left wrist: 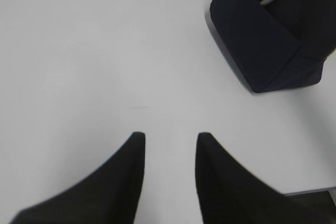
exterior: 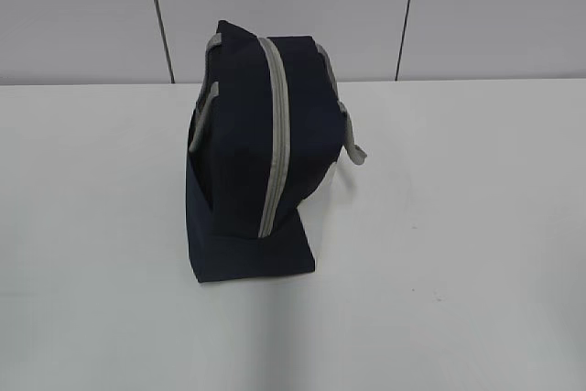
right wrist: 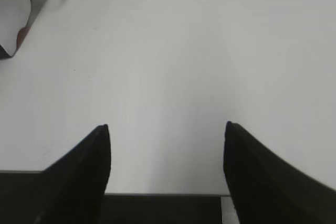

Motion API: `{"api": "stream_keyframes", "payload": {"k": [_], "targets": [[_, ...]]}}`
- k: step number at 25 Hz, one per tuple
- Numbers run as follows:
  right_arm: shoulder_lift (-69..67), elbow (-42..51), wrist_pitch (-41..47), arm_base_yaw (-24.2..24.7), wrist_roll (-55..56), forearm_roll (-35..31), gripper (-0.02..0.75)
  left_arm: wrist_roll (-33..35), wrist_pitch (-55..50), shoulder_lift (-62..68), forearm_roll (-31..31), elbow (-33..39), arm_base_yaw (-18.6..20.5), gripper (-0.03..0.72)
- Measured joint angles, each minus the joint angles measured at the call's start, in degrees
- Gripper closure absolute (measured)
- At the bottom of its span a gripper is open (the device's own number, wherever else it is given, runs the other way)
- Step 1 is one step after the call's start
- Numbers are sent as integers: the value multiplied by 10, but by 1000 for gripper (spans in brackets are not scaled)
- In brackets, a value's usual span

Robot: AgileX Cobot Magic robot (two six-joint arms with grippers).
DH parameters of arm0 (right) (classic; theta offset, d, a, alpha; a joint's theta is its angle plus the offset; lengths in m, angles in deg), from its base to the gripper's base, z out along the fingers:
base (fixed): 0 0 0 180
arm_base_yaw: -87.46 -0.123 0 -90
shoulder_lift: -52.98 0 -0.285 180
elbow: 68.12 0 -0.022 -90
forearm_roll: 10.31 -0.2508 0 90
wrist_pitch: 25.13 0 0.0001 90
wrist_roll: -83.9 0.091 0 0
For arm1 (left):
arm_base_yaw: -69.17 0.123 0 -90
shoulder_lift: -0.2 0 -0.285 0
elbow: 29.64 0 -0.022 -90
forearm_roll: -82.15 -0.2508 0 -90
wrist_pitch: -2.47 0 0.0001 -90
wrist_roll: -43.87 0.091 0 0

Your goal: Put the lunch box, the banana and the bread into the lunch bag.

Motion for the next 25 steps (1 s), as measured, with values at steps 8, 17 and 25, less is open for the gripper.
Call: {"api": "stream_keyframes", "payload": {"k": [8,17,25], "targets": [[37,13,-21,0,0,0,241,0,0,0,0,0,0,435],[45,13,-22,0,0,0,241,0,0,0,0,0,0,440],[45,13,-22,0,0,0,241,0,0,0,0,0,0,449]]}}
